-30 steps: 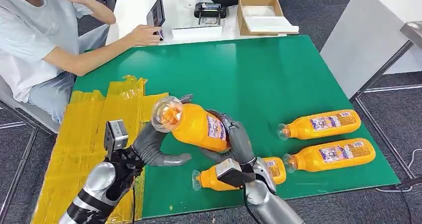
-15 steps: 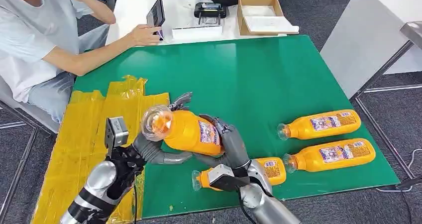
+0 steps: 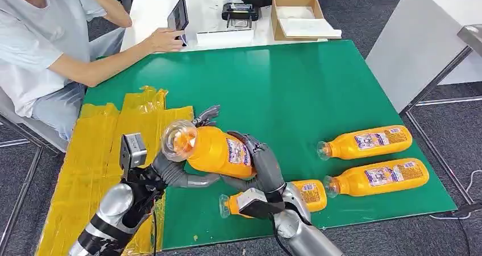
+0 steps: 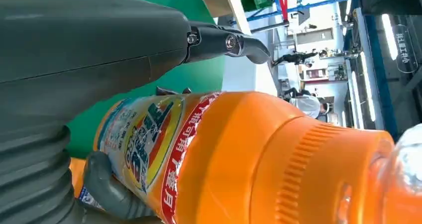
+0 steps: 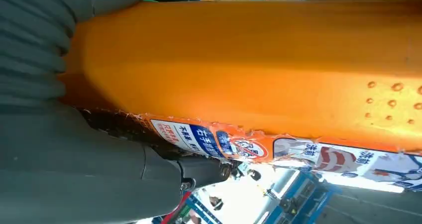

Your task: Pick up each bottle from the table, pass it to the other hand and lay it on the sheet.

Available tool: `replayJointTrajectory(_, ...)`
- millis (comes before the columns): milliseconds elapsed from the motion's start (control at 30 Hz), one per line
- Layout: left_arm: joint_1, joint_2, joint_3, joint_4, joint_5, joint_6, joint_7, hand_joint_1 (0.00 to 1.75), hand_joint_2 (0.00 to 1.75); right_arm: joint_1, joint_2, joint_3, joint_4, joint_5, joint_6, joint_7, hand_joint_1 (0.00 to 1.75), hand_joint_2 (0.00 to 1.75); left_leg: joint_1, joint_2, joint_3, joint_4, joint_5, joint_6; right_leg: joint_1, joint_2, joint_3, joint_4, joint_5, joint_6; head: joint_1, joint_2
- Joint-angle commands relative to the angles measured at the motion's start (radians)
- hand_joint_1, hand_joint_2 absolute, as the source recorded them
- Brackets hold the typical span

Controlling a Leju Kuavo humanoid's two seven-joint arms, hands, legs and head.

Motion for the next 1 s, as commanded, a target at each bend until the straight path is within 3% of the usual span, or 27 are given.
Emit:
replayJointTrajectory(33,-0.045,0.001,-0.015,0.057,0.006,0.002,0.006,0.00,1.75,-0.040,-0.023,0.039,0.054,-0.002,-0.001,0.005,1.75,1.75,0.002,0.000,0.004,0.000,-0.001,-0.003,0.002,-0.001,0.005,-0.001,-0.001,-0.002,0.000,0.000)
replayJointTrajectory(167,-0.044,0.000,-0.016,0.054,0.006,0.003,0.006,0.00,1.75,-0.043,-0.025,0.037,0.054,-0.002,0.000,0.005,1.75,1.75,0.001,-0.001,0.003,0.000,-0.001,-0.002,0.002,-0.001,0.004,-0.001,-0.001,-0.002,0.000,0.000)
replayJointTrajectory(267,-0.042,0.000,-0.020,0.049,0.006,0.001,0.006,0.23,1.75,-0.048,-0.025,0.037,0.059,-0.005,0.006,0.013,1.75,1.75,0.002,0.000,0.004,0.001,-0.001,-0.003,0.002,-0.001,0.005,-0.001,-0.001,-0.002,0.000,0.000)
replayJointTrajectory(333,-0.041,-0.002,-0.022,0.047,0.006,0.001,0.006,1.43,1.75,-0.047,-0.026,0.037,0.060,-0.004,0.006,0.014,1.75,1.75,0.002,0.000,0.004,0.001,-0.001,-0.003,0.002,-0.001,0.005,-0.001,-0.001,-0.002,0.000,0.000)
replayJointTrajectory(367,-0.037,-0.002,-0.024,0.041,0.006,0.000,0.006,1.69,1.75,-0.044,-0.027,0.038,0.059,-0.004,0.006,0.015,1.75,1.75,0.001,-0.001,0.001,0.000,0.000,-0.001,0.001,-0.001,0.002,-0.001,0.000,-0.001,0.000,0.000)
replayJointTrajectory(400,-0.034,-0.001,-0.024,0.036,0.007,0.000,0.005,1.75,1.75,-0.042,-0.028,0.038,0.058,-0.003,0.006,0.015,1.75,1.75,0.001,-0.001,0.003,0.000,-0.001,-0.002,0.001,-0.001,0.004,-0.001,-0.001,-0.002,0.000,0.000)
replayJointTrajectory(433,-0.030,-0.001,-0.023,0.030,0.007,0.000,0.003,1.75,1.75,-0.038,-0.029,0.039,0.055,-0.002,0.006,0.017,1.75,1.75,0.002,0.000,0.005,0.001,-0.002,-0.003,0.002,-0.001,0.006,-0.001,-0.001,-0.003,0.000,0.000)
replayJointTrajectory(467,-0.024,-0.001,-0.023,0.024,0.003,0.003,0.002,1.64,1.75,-0.032,-0.031,0.040,0.050,0.001,0.006,0.019,1.75,1.75,0.002,0.000,0.004,0.000,-0.001,-0.003,0.002,-0.001,0.005,-0.001,-0.001,-0.002,0.000,0.000)
replayJointTrajectory(533,-0.014,-0.003,-0.022,0.022,-0.002,0.006,0.005,1.66,1.75,-0.013,-0.031,0.039,0.034,0.010,0.005,0.023,1.75,1.75,0.001,0.000,0.002,0.000,-0.001,-0.002,0.001,-0.001,0.003,-0.001,0.000,-0.001,0.000,0.000)
replayJointTrajectory(567,0.017,-0.010,-0.017,-0.006,-0.002,0.003,0.008,1.55,1.75,0.011,-0.036,0.043,0.016,0.033,0.015,0.070,1.75,1.75,0.003,0.000,0.008,0.001,-0.003,-0.004,0.003,-0.001,0.009,-0.001,-0.002,-0.004,0.000,0.000)
replayJointTrajectory(633,0.037,-0.007,-0.025,-0.033,-0.007,0.000,0.003,0.02,1.75,0.027,-0.041,0.048,-0.005,0.041,0.013,0.086,1.75,1.75,0.001,-0.001,0.003,-0.001,-0.001,-0.002,0.001,-0.001,0.003,-0.001,-0.001,-0.001,0.000,0.000)
replayJointTrajectory(667,0.046,-0.002,-0.030,-0.052,-0.009,-0.003,0.000,0.00,1.75,0.022,-0.035,0.035,0.019,-0.007,0.056,0.128,1.75,1.75,0.002,-0.001,0.005,0.000,-0.002,-0.003,0.002,-0.001,0.006,-0.002,-0.002,-0.002,0.000,0.000)
replayJointTrajectory(700,0.042,-0.004,-0.042,-0.054,-0.008,-0.009,-0.001,0.00,1.75,0.001,-0.027,0.021,0.068,-0.035,0.057,0.102,1.75,1.75,0.001,0.000,0.004,0.000,-0.002,-0.002,0.001,-0.001,0.004,-0.001,-0.001,-0.002,0.000,0.000)
replayJointTrajectory(733,0.039,-0.005,-0.050,-0.055,-0.008,-0.012,-0.001,0.00,1.75,-0.015,-0.030,0.028,0.086,-0.016,0.032,0.051,1.75,1.75,0.001,0.000,0.002,0.000,-0.001,-0.002,0.001,-0.001,0.003,-0.001,-0.001,-0.001,0.000,0.000)
replayJointTrajectory(933,0.064,-0.012,-0.077,-0.076,-0.078,0.026,-0.016,0.00,1.75,-0.018,-0.032,0.014,0.055,0.005,0.049,0.089,1.75,1.75,0.003,0.001,0.007,0.001,-0.004,-0.004,0.003,0.000,0.009,-0.001,-0.002,-0.003,0.000,0.000)
replayJointTrajectory(1000,0.064,-0.012,-0.077,-0.076,-0.078,0.026,-0.016,0.00,1.75,-0.018,-0.032,0.014,0.055,0.005,0.049,0.089,1.75,1.75,0.001,0.000,0.001,0.000,-0.001,-0.002,0.001,-0.001,0.002,-0.001,0.000,-0.002,0.000,0.000)
